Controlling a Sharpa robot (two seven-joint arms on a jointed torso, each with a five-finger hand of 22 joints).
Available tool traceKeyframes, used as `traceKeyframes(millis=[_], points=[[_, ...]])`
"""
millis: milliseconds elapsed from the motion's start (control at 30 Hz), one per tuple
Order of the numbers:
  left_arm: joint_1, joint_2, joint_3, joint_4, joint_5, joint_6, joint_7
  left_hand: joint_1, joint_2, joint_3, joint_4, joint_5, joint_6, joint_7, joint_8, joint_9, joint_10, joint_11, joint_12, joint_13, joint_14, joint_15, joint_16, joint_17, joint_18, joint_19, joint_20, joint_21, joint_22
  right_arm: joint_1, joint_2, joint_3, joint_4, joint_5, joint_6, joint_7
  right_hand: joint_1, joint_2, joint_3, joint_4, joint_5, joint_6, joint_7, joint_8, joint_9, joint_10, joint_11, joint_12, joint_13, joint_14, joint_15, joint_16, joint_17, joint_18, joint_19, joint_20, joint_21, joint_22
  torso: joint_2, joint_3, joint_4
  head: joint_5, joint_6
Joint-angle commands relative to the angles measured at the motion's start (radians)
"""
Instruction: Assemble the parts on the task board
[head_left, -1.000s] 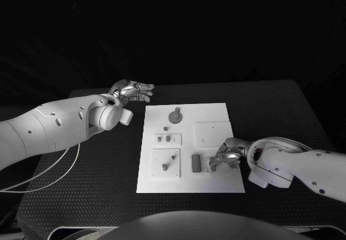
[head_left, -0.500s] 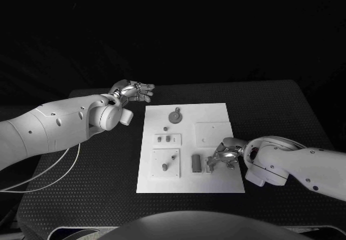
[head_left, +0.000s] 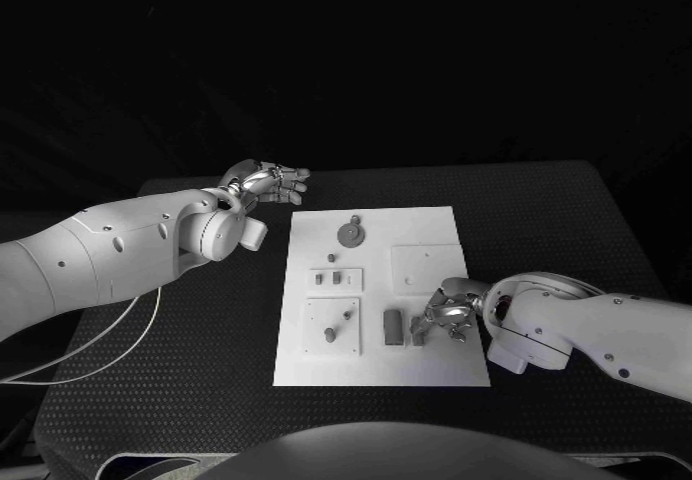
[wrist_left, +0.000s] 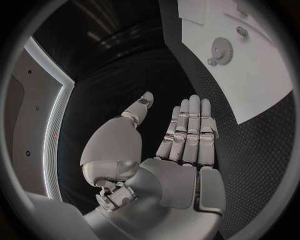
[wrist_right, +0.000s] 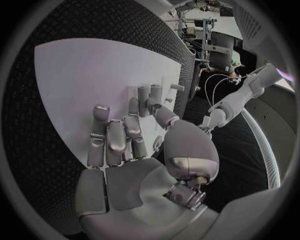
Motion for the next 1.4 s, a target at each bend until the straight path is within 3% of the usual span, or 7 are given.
traceKeyframes(millis=[33, 267, 633, 867, 967, 1300, 1400], points=[[0.001, 0.002, 0.001, 0.002, 0.0, 0.012, 0.009, -0.004, -0.001, 0.001, 0.002, -0.002, -0.006, 0.0, 0.004, -0.001, -0.008, 0.002, 0.0, -0.001, 0.001, 0.003, -0.004, 0.001, -0.005, -0.008, 0.0, 0.005, -0.001, -0.002, 0.004, -0.001, -0.002, 0.004, 0.02, 0.002, -0.014, 0.0, -0.003, -0.001, 0.004, 0.0, 0.007, 0.0, -0.001, 0.004, -0.002, 0.001, 0.0, -0.001, -0.004, -0.004, 0.002, 0.007, 0.007, -0.002, -0.005, 0.012, 0.0, 0.0008, 0.0, 0.001, -0.001], [0.001, 0.001, 0.001, 0.003, 0.0, 0.012, 0.009, -0.004, -0.001, 0.001, 0.002, -0.002, -0.006, 0.0, 0.004, -0.001, -0.008, 0.002, 0.0, -0.001, 0.001, 0.003, -0.004, 0.002, -0.005, -0.008, 0.0, 0.005, -0.001, -0.003, 0.004, -0.001, -0.009, -0.005, 0.006, 0.005, -0.022, -0.005, -0.003, 0.001, 0.004, 0.0, 0.008, -0.001, -0.002, 0.0, -0.001, -0.001, -0.003, -0.003, -0.004, -0.004, 0.0, 0.007, 0.006, -0.001, -0.006, 0.012, 0.0, 0.0006, -0.0004, 0.002, 0.0], [0.001, 0.001, 0.001, 0.003, 0.0, 0.014, 0.008, -0.004, -0.001, 0.001, 0.002, -0.002, -0.006, 0.0, 0.004, -0.002, -0.008, 0.002, 0.0, -0.001, 0.0, 0.003, -0.005, 0.002, -0.005, -0.008, 0.001, 0.005, -0.001, -0.004, 0.007, -0.001, -0.017, -0.006, 0.031, 0.001, -0.031, -0.012, -0.002, 0.005, 0.004, -0.003, 0.009, -0.003, -0.004, -0.006, 0.0, -0.005, -0.007, -0.007, -0.003, -0.006, -0.005, 0.007, 0.006, -0.001, -0.008, 0.012, 0.0, 0.0008, -0.0005, 0.002, -0.001], [0.001, 0.0, 0.001, 0.003, 0.0, 0.014, 0.007, -0.004, -0.001, 0.0, 0.002, -0.002, -0.006, 0.0, 0.004, -0.002, -0.009, 0.002, 0.0, -0.001, 0.0, 0.003, -0.005, 0.003, -0.005, -0.008, 0.001, 0.005, -0.001, -0.004, 0.008, -0.001, -0.018, -0.006, 0.022, 0.001, -0.039, -0.027, 0.0, 0.008, 0.004, -0.007, 0.01, -0.006, -0.005, -0.019, 0.002, -0.014, -0.015, -0.016, -0.003, -0.009, -0.014, 0.007, 0.005, -0.001, -0.01, 0.011, 0.0, 0.0008, -0.0005, 0.002, -0.002], [0.001, 0.0, 0.001, 0.003, 0.0, 0.014, 0.007, -0.004, -0.001, 0.0, 0.002, -0.002, -0.006, 0.0, 0.004, -0.002, -0.009, 0.002, 0.0, -0.001, 0.0, 0.003, -0.005, 0.003, -0.005, -0.008, 0.001, 0.005, -0.001, -0.004, 0.009, -0.001, -0.018, -0.006, 0.023, 0.002, -0.045, -0.042, 0.001, 0.013, 0.004, -0.011, 0.012, -0.009, -0.007, -0.033, 0.003, -0.023, -0.027, -0.022, -0.002, -0.011, -0.021, 0.007, 0.003, 0.0, -0.012, 0.01, 0.0, 0.0008, -0.0005, 0.002, -0.002], [0.001, 0.0, 0.001, 0.003, 0.0, 0.014, 0.007, -0.004, -0.001, 0.0, 0.001, -0.002, -0.007, 0.0, 0.004, -0.002, -0.009, 0.002, 0.0, -0.001, 0.0, 0.003, -0.006, 0.003, -0.005, -0.008, 0.001, 0.005, -0.001, -0.005, 0.01, -0.001, -0.019, -0.043, 0.031, 0.002, -0.055, -0.125, 0.024, 0.064, 0.004, -0.03, 0.02, -0.017, -0.01, -0.086, 0.01, -0.059, -0.067, -0.049, 0.003, -0.021, -0.047, 0.007, -0.001, 0.003, -0.021, 0.009, 0.0, 0.0007, -0.001, 0.002, -0.004], [0.001, 0.001, 0.001, 0.003, 0.0, 0.014, 0.007, -0.003, -0.001, 0.0, 0.0, -0.002, -0.007, 0.0, 0.004, -0.002, -0.009, 0.002, 0.0, -0.001, 0.0, 0.003, -0.006, 0.004, -0.005, -0.009, 0.001, 0.005, -0.002, -0.005, 0.011, -0.001, -0.018, -0.043, 0.036, 0.003, -0.049, -0.136, 0.031, 0.073, 0.004, -0.032, 0.02, -0.017, -0.01, -0.09, 0.011, -0.061, -0.07, -0.051, 0.004, -0.021, -0.047, 0.007, -0.001, 0.003, -0.022, 0.009, 0.0, 0.0007, -0.0007, 0.002, -0.004]])
